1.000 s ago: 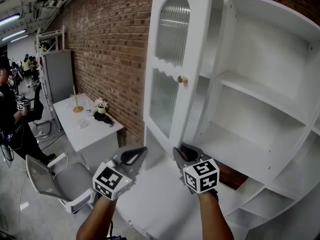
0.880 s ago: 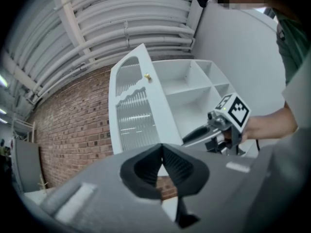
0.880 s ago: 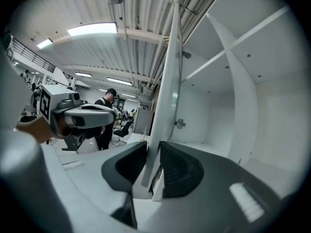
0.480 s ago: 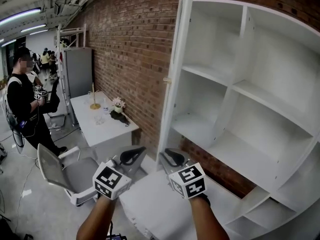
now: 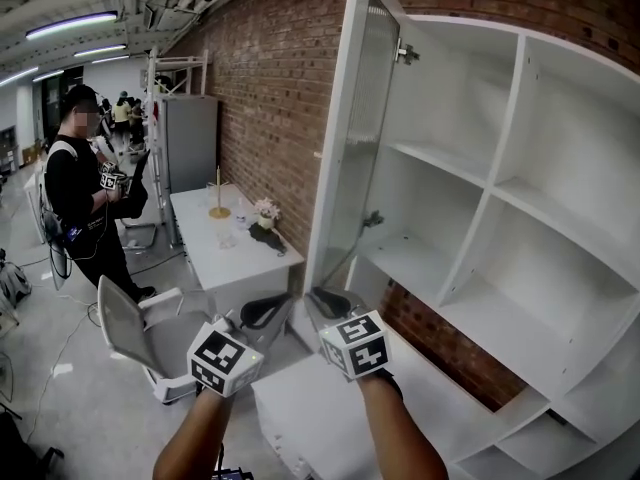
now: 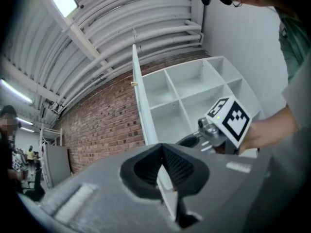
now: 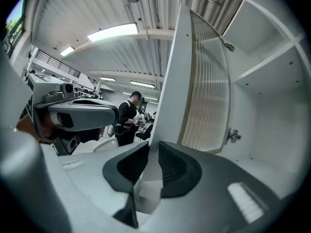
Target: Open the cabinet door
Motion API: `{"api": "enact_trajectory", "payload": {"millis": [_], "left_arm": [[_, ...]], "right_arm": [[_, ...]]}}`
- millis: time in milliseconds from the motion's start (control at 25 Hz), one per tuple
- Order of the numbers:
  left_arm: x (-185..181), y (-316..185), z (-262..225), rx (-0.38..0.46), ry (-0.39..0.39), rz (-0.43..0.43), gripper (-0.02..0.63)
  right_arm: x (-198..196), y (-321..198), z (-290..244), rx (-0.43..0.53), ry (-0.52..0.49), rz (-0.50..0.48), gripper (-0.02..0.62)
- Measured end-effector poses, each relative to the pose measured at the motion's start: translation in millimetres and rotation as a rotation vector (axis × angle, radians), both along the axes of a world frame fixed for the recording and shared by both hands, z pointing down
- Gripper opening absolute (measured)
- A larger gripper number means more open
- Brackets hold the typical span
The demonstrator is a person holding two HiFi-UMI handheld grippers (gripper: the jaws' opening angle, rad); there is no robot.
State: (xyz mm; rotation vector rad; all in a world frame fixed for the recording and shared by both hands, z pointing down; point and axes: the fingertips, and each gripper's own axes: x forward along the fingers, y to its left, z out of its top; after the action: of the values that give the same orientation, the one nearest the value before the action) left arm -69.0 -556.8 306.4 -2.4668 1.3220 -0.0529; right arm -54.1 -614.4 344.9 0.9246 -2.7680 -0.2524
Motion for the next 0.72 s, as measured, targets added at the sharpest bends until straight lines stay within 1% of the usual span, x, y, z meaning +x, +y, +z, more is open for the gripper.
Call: {"api": "enact_trajectory", "payload": {"millis": [160, 320, 360, 400, 440, 520, 720], "left_arm": [[-10.3, 3.4, 1.8, -0.004, 0.000, -0.023, 0.002], [-13.2, 4.7, 2.6, -0.009, -0.004, -0.034, 0.002], [-12.5, 5.1, 2.4, -0.010, -0.004, -0.034, 0.002], [-11.3, 5.6, 2.2, -0.010, -0.005, -0.034, 0.002], [-9.7, 6.1, 1.9, -0.009, -0.007, -0.033, 0.002], [-6.9, 7.0, 0.5, -0.006, -0.013, -0.031, 0.002], [-2.8, 8.4, -1.5, 0.002, -0.018, -0.032, 0.002]], "right_arm": [[-18.9, -4.4, 0.1, 0.008, 0.005, 0.000, 0.058], [-28.8, -4.8, -1.8, 0.029, -0.005, 0.024, 0.045], [-29.9, -3.7, -2.9, 0.036, -0.017, 0.029, 0.040], [-29.8, -1.6, -4.7, 0.046, -0.032, 0.033, 0.017], [-27.9, 1.2, -7.3, 0.059, -0.048, 0.038, 0.005], [-19.5, 7.2, -13.9, 0.078, -0.078, 0.049, 0.005], [17.0, 13.4, -26.5, 0.091, -0.118, 0.099, 0.005]]}}
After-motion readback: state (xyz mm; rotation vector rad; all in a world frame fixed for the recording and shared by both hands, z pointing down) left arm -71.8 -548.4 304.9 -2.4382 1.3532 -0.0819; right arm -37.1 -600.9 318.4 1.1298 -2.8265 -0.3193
